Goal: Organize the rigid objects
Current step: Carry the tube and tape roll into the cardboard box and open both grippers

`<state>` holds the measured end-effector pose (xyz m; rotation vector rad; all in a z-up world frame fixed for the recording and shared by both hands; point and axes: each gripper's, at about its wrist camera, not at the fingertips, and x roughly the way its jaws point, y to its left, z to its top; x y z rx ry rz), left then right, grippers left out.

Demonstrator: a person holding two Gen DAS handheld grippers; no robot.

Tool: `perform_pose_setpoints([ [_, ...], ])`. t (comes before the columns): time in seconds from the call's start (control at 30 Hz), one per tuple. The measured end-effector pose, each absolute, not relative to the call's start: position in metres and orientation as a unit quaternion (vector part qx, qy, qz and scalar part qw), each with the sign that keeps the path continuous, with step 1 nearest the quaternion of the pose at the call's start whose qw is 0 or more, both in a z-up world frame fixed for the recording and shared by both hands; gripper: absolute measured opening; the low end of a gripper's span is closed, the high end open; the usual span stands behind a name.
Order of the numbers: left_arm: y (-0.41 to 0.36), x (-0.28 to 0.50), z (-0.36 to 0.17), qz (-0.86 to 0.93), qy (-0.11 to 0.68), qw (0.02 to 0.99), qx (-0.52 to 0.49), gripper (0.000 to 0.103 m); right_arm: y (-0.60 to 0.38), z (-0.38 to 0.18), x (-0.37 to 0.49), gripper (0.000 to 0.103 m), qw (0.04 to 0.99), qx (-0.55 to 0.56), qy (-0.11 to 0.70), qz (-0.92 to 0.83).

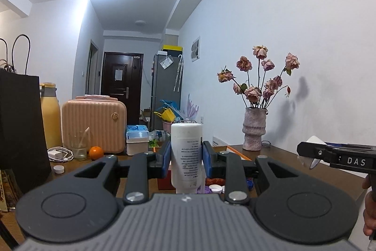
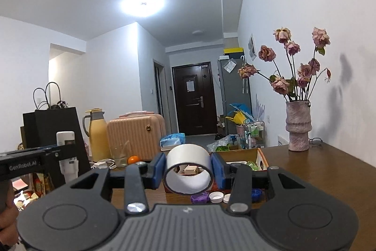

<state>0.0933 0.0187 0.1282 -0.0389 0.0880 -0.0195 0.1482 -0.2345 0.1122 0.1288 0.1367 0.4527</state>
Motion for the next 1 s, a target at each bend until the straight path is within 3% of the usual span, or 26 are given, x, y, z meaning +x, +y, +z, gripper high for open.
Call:
perform_pose_setpoints([
  [0.47,0.027,0.146,0.096,0.006,0.106,0.994,-0.018,0.028,-0.236,0.069,0.199,0.042,0.966,0.069,0.13,0.212],
  [1.0,0.038,0.355,0.094,-0.039,0.168,0.984,0.047,0.028,-0.241,0.071,0.386,0.042,0.956,0.021,0.173,0.236],
])
